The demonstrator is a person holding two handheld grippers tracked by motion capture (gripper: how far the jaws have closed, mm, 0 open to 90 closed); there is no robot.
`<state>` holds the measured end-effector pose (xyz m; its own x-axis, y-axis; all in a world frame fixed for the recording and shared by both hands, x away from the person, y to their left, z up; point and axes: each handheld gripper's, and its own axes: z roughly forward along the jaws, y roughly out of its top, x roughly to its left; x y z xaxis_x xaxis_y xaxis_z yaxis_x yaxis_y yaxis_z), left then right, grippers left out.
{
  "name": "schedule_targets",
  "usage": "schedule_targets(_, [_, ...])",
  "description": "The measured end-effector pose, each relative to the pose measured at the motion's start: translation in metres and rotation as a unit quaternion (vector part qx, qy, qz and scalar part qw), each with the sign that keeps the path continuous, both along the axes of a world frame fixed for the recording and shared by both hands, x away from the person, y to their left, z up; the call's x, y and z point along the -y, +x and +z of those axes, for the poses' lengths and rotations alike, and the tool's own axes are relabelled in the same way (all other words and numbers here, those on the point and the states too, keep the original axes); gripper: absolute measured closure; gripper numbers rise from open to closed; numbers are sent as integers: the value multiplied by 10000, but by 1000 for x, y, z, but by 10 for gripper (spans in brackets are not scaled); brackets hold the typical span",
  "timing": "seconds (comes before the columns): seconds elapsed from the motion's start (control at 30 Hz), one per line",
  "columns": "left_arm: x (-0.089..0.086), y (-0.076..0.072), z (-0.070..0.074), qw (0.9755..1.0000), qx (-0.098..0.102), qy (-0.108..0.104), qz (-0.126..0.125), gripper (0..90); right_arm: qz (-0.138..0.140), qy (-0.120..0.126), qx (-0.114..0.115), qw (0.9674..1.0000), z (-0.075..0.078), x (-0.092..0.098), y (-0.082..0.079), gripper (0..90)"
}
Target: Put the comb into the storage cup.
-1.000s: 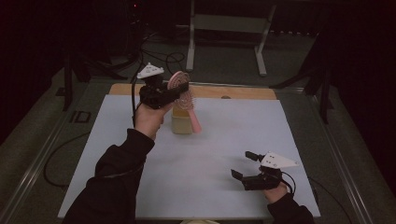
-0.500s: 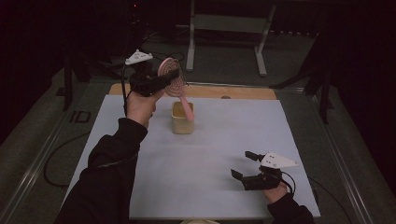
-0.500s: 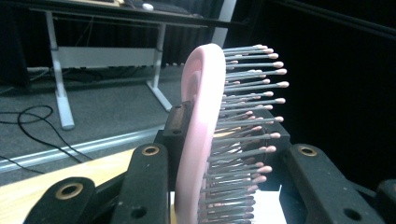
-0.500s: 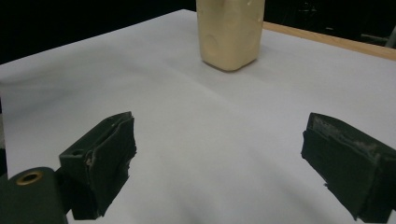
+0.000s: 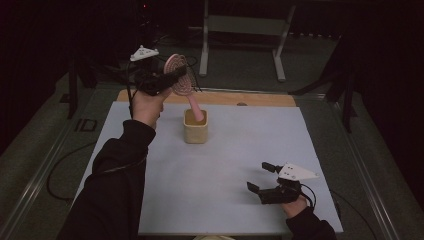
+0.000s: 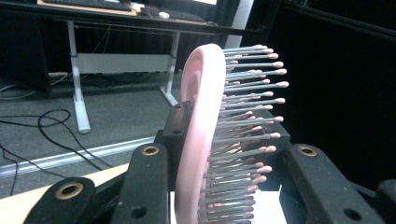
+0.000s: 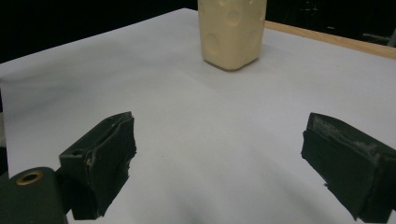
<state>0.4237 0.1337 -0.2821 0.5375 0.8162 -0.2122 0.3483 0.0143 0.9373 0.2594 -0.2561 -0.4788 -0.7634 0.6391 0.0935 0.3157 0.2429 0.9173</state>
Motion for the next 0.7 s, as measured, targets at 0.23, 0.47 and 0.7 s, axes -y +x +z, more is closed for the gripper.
schedule_targets(0.23, [-2,7,0,10000,37,-57,49,660,-6,-9,15,10000,1,0,0,94])
schedule_targets(0.47, [-4,13,-5,9997,97,86,184,661,-14,0,-1,10000,0,0,0,94])
schedule_targets(0.7, [-5,16,-10,9994,227,149,224,661,0,-10,6,10000,0,-1,0,94])
